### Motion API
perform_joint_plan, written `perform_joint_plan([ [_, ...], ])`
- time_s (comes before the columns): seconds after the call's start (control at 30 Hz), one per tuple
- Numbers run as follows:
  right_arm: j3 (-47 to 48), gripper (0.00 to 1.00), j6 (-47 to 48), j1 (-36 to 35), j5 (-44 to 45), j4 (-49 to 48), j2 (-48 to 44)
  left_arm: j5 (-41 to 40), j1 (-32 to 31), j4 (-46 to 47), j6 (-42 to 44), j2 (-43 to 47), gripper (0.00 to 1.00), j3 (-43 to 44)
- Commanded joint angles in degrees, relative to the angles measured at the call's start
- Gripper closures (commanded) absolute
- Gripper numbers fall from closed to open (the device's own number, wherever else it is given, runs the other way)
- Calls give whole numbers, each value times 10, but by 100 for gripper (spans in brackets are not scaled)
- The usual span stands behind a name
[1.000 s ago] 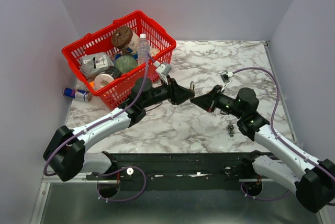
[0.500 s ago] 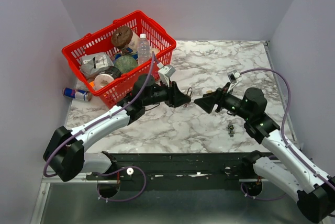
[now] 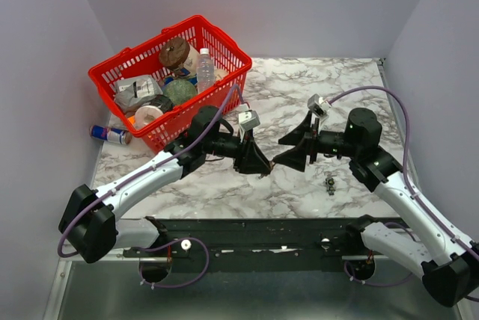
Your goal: Unlock with the key
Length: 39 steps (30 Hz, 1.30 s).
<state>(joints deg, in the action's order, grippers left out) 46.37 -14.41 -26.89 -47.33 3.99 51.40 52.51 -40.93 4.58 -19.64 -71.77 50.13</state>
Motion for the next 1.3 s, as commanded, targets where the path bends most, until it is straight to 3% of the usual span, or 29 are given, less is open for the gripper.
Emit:
perform_joint_plan([
  [0.0,20,16,31,-1,-123,27,19,84,1,7,19,3,100,21],
  [0.4,2,26,45,-17,-159,39,31,69,3,35,0,6,100,11],
  [0.7,-5,44,47,-16,-125,45,30,57,4,39,-1,6,100,8],
  [0.77,-4,52,47,-17,-110,49,31,47,3,28,6,7,100,10],
  [1.13,0,94,-4,-17,6,66,63,-115,-6,-57,82,36,100,14],
  [1.27,3,99,-60,-17,56,66,81,-235,-36,-105,137,47,100,21],
])
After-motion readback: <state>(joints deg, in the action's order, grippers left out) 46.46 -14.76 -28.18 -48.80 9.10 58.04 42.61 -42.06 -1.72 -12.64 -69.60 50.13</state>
